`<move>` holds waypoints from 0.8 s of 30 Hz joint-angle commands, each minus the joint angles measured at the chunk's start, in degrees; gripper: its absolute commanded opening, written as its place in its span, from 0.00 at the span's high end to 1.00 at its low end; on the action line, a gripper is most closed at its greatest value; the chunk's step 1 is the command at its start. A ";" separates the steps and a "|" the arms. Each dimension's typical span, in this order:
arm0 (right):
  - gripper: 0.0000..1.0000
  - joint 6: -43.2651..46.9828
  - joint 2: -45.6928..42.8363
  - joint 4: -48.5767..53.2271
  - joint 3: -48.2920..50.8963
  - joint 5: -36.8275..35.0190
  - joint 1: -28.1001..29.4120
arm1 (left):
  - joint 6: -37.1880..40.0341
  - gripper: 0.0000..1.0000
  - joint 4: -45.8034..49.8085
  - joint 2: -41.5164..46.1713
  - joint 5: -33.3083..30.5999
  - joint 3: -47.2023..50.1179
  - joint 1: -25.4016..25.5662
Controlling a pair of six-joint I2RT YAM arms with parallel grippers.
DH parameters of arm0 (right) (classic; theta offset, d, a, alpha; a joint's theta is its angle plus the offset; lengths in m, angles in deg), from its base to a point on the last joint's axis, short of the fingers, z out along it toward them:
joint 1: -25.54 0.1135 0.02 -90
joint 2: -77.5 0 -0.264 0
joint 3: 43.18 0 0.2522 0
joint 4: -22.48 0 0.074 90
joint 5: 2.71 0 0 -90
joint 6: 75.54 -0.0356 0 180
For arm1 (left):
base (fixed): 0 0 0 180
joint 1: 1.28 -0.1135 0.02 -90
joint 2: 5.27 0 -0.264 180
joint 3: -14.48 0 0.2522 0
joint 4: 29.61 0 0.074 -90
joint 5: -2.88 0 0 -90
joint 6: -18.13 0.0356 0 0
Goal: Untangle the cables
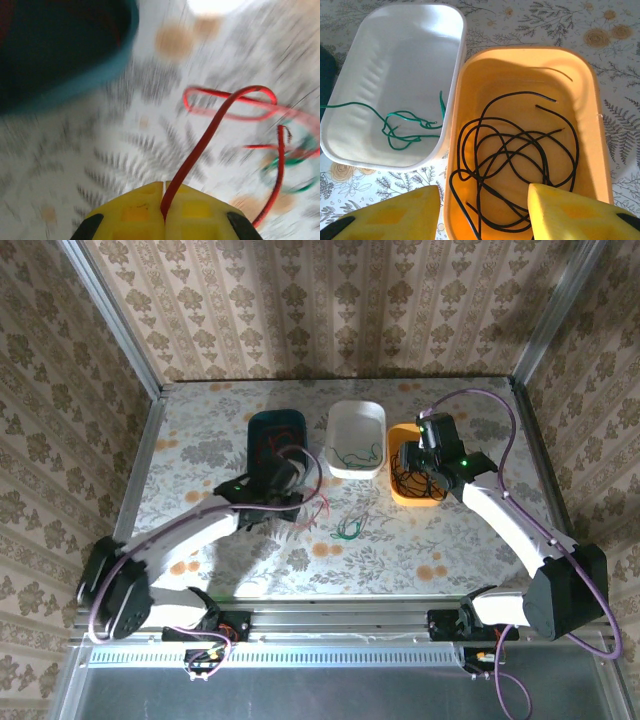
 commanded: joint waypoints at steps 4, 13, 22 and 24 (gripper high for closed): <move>0.49 -0.35 -0.68 -1.17 -0.22 -0.27 -0.24 | 0.07 1.00 -6.47 4.63 3.79 -8.05 -12.02; 0.49 -0.24 -0.40 -0.15 -1.84 0.85 -0.16 | -0.11 1.00 -8.05 -11.83 4.10 -19.04 -21.95; 0.49 1.23 -1.81 2.06 -2.12 3.50 0.08 | -2.10 0.40 -6.90 -28.22 -1.99 -27.79 -23.09; 0.49 2.36 -1.89 2.37 -1.87 8.01 0.51 | 3.68 0.29 -11.00 -25.81 0.22 -25.88 -19.85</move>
